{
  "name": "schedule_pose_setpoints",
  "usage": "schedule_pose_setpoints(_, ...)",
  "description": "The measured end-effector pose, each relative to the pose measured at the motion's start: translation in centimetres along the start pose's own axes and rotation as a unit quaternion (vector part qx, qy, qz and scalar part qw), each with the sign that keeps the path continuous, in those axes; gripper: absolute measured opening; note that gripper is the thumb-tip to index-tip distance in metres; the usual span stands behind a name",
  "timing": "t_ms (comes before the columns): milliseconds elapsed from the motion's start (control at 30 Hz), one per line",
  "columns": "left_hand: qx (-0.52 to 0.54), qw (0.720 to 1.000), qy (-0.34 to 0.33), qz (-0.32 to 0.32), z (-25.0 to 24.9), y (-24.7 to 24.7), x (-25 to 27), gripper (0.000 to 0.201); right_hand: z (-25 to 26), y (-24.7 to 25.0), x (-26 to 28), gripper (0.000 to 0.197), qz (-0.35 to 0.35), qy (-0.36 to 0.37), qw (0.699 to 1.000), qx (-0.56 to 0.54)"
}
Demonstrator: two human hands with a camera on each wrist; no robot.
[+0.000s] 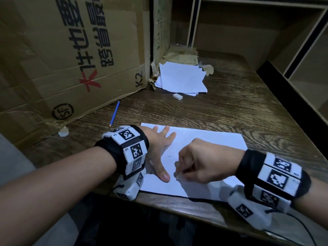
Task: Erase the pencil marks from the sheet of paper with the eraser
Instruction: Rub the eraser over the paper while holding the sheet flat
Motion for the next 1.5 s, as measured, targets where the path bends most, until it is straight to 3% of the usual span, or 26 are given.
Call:
schedule_pose_setpoints(167, 0.000, 1.000, 0.003, 0.004, -0.1, 0.1, 0.1, 0.147, -1.7, 1.8, -0.4, 0.019, -0.058, -0.009, 0.996, 0.068)
schedule_pose_setpoints(300, 0.008, 1.000, 0.007, 0.006, 0.0, 0.1, 0.0, 0.147, -0.3, 0.3, 0.3, 0.008, -0.013, -0.017, 1.000, 0.003)
schedule_pose_setpoints(467, 0.002, 1.000, 0.003, 0.010, 0.0, 0.1, 0.0, 0.145, -1.6, 1.8, -0.2, 0.017, -0.058, -0.015, 0.997, 0.056)
schedule_pose_setpoints(667, 0.003, 1.000, -0.005, 0.010, -0.1, 0.3, -0.1, 0.144, -1.7, 1.2, 0.6, 0.020, -0.027, -0.069, 0.996, 0.042)
schedule_pose_setpoints(900, 0.031, 0.997, -0.035, -0.062, 0.2, 1.9, -1.8, 0.121, -5.5, 4.3, 0.3, 0.017, -0.124, -0.129, 0.981, 0.068)
schedule_pose_setpoints(1033, 0.028, 0.997, -0.034, -0.067, -0.7, 2.2, -2.2, 0.108, -4.8, 3.5, -0.6, 0.019, -0.101, -0.117, 0.986, 0.064)
schedule_pose_setpoints(1300, 0.066, 0.996, -0.037, -0.052, -0.6, 1.2, -2.0, 0.127, -6.8, 5.1, -2.0, 0.027, -0.121, -0.125, 0.975, 0.139)
schedule_pose_setpoints(1500, 0.058, 0.997, -0.036, -0.039, -0.8, 1.0, -2.0, 0.131, -4.0, 2.2, -1.5, 0.028, -0.010, -0.067, 0.992, 0.108)
Point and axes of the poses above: each hand's wrist, its own x-axis away from the middle knuckle, its own y-axis out of the back of the hand, z = x × y, the point moved 10 cm from there along -x, towards the middle knuckle, and after that the axes turned 5 degrees about -z, right-handed, at the moved point
